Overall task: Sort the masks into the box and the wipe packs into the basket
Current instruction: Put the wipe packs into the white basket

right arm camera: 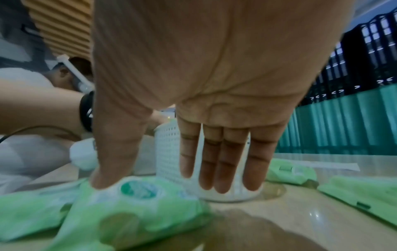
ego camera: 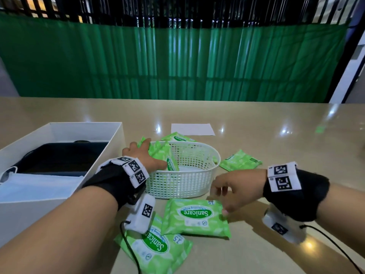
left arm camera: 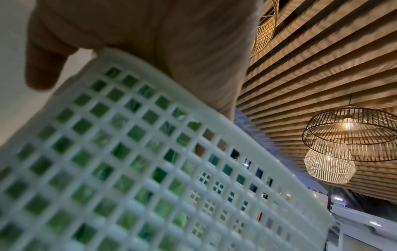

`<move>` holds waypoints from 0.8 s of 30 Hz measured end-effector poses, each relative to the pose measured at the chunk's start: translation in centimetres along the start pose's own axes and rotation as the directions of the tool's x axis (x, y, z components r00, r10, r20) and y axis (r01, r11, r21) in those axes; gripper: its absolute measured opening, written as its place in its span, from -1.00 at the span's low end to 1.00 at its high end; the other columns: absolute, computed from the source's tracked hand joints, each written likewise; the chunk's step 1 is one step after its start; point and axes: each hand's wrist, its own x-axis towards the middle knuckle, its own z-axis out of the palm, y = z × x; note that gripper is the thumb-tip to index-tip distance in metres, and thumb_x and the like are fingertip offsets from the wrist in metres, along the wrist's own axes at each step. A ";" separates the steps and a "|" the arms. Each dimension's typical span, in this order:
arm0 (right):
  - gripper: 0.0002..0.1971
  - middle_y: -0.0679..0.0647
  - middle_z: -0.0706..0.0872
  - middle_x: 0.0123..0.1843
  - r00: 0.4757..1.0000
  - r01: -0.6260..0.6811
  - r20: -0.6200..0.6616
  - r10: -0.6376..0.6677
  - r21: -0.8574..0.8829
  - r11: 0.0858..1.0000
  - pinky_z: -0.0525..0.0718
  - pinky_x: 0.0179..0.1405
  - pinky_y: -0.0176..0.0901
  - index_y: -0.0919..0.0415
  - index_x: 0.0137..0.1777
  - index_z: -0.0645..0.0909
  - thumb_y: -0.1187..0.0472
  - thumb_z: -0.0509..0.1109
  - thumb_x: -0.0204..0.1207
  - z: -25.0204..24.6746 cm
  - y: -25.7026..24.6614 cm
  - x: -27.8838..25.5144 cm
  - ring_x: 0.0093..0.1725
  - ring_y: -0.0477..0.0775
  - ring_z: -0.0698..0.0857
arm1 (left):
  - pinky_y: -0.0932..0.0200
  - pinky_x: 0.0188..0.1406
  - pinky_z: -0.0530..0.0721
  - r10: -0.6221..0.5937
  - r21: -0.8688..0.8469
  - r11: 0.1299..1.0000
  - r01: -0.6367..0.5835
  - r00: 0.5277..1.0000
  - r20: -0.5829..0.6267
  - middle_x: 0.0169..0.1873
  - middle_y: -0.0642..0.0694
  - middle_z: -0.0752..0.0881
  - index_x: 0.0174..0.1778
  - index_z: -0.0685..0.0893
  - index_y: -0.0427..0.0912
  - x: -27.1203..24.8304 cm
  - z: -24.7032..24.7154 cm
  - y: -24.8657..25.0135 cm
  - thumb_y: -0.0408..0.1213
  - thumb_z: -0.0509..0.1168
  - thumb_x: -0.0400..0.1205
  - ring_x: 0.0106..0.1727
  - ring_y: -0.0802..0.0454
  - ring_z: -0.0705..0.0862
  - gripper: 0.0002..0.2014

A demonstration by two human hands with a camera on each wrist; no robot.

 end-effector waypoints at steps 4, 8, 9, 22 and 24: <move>0.05 -0.21 0.45 0.46 0.998 0.041 0.043 -0.041 0.019 0.999 0.46 0.45 -0.07 -0.22 0.53 0.21 -0.35 0.57 -0.01 2.6 -0.2 1.1 0.41 -0.09 0.49 | -0.27 0.58 0.03 0.077 0.039 0.996 -0.076 0.997 -0.030 0.64 -0.08 -0.04 0.58 0.03 0.37 -0.5 -0.3 -0.1 0.17 0.40 0.40 0.64 -0.22 -0.08 -0.11; 0.12 -0.10 0.18 0.66 0.983 0.173 0.061 -0.171 -0.036 0.984 0.25 0.60 -0.01 -0.03 0.66 0.00 -0.20 0.61 0.21 3.2 -1.2 2.0 0.60 -0.07 0.25 | -0.37 0.55 -0.13 0.181 0.163 0.972 -0.170 0.982 -0.055 0.65 -0.02 -0.06 0.53 0.17 0.41 -1.0 -1.1 0.1 0.28 0.39 0.36 0.66 -0.15 -0.12 -0.18; 0.12 -0.09 0.16 0.66 0.982 0.180 0.057 -0.178 -0.030 0.983 0.22 0.61 -0.03 -0.03 0.67 -0.01 -0.17 0.62 0.23 3.4 -1.3 2.2 0.60 -0.06 0.23 | -0.36 0.56 -0.13 0.209 0.195 0.961 -0.195 0.976 -0.057 0.65 -0.01 -0.04 0.52 0.21 0.40 -1.1 -1.3 0.3 0.28 0.39 0.36 0.65 -0.14 -0.10 -0.20; -0.73 -0.19 0.52 -0.13 0.907 0.028 -0.421 0.017 0.100 0.995 0.51 -0.08 -0.26 -0.10 -0.18 0.45 0.03 0.54 0.38 -0.6 2.7 -0.7 -0.07 -0.06 0.55 | -0.09 0.40 0.25 0.234 0.372 0.903 -0.215 0.972 -0.006 0.47 -0.04 0.30 0.45 0.42 0.06 -1.4 -1.4 3.2 0.21 0.35 0.41 0.51 -0.09 0.20 -0.31; -0.75 -0.23 0.46 -0.14 0.792 0.074 -0.611 -0.020 0.063 0.995 0.41 -0.15 -0.38 -0.07 -0.14 0.43 0.06 0.51 0.42 -2.2 2.7 -1.1 -0.10 -0.09 0.51 | -0.06 0.36 0.27 0.235 0.388 0.899 -0.206 0.972 -0.028 0.44 -0.04 0.32 0.39 0.48 -0.01 -1.2 -1.2 3.9 0.19 0.37 0.41 0.49 -0.08 0.22 -0.35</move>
